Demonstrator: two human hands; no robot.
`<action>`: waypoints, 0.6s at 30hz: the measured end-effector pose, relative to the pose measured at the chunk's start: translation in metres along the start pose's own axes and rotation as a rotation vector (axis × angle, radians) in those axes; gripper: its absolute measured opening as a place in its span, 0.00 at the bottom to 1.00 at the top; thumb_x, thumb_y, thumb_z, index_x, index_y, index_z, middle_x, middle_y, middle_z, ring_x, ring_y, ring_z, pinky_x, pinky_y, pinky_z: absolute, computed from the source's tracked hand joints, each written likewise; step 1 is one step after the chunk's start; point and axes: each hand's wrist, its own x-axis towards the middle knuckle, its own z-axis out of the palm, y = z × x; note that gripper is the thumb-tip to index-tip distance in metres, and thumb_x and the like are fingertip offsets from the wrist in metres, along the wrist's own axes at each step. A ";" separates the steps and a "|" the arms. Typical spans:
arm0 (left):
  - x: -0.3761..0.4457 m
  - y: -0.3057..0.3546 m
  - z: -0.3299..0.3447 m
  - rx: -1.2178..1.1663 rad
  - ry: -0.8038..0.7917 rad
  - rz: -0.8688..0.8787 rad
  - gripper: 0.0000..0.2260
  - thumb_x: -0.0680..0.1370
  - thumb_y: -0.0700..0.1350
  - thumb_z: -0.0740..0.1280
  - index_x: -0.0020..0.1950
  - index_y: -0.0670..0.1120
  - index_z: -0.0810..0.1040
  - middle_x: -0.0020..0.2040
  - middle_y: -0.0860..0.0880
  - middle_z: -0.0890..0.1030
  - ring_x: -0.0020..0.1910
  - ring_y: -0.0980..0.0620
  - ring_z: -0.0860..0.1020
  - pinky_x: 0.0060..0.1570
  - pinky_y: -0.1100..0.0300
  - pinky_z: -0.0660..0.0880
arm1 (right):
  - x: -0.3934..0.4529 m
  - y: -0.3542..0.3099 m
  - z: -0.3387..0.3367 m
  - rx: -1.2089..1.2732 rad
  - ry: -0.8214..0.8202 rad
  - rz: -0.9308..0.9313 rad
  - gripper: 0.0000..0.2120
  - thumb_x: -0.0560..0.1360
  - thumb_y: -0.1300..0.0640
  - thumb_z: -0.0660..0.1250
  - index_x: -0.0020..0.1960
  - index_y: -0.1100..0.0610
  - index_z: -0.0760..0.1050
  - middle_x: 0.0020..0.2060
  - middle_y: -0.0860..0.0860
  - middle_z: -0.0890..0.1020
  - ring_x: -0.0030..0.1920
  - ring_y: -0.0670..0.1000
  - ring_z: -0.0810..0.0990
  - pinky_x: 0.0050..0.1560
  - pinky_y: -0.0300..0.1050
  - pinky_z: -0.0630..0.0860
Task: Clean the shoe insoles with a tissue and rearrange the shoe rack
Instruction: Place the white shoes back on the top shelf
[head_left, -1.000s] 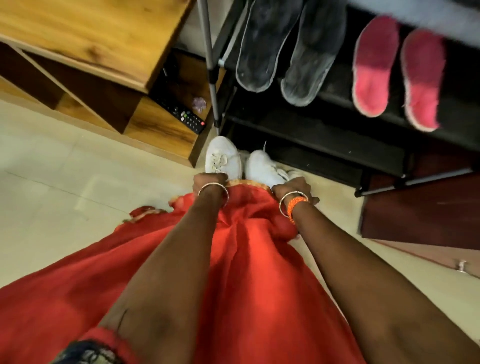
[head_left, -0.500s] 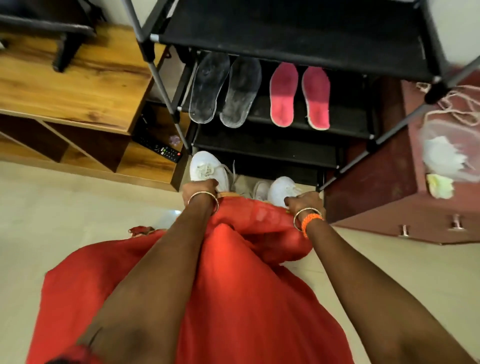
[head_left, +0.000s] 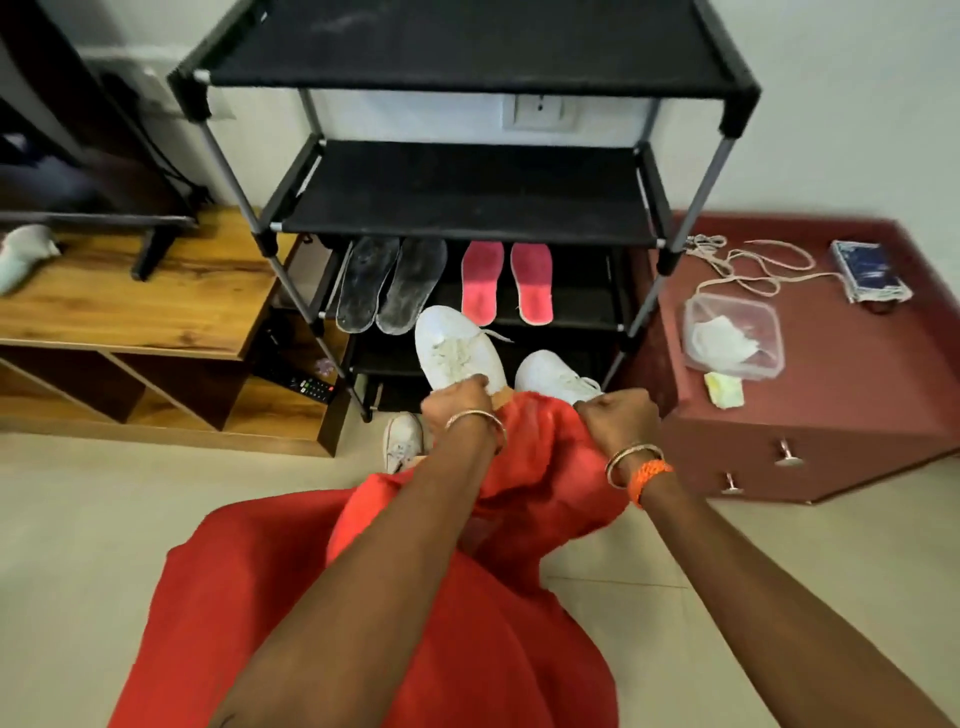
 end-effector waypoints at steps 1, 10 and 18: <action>-0.013 -0.005 0.004 0.046 0.018 0.035 0.06 0.69 0.43 0.72 0.37 0.40 0.79 0.37 0.43 0.81 0.39 0.44 0.79 0.28 0.65 0.69 | -0.008 0.005 -0.002 0.005 0.031 -0.079 0.10 0.62 0.52 0.70 0.38 0.57 0.83 0.37 0.60 0.83 0.43 0.59 0.83 0.44 0.50 0.79; -0.061 -0.022 0.017 0.193 0.123 0.397 0.11 0.70 0.47 0.69 0.32 0.41 0.78 0.35 0.36 0.75 0.37 0.39 0.74 0.38 0.57 0.67 | -0.020 0.034 -0.023 0.210 0.058 -0.162 0.16 0.70 0.63 0.66 0.31 0.51 0.62 0.31 0.56 0.73 0.35 0.55 0.72 0.39 0.51 0.71; -0.025 -0.007 0.003 0.096 -0.025 0.300 0.03 0.69 0.44 0.73 0.37 0.44 0.83 0.32 0.47 0.78 0.38 0.47 0.77 0.40 0.62 0.71 | -0.004 0.030 -0.048 0.519 -0.092 0.035 0.15 0.70 0.66 0.68 0.29 0.55 0.67 0.27 0.50 0.68 0.30 0.47 0.65 0.33 0.41 0.63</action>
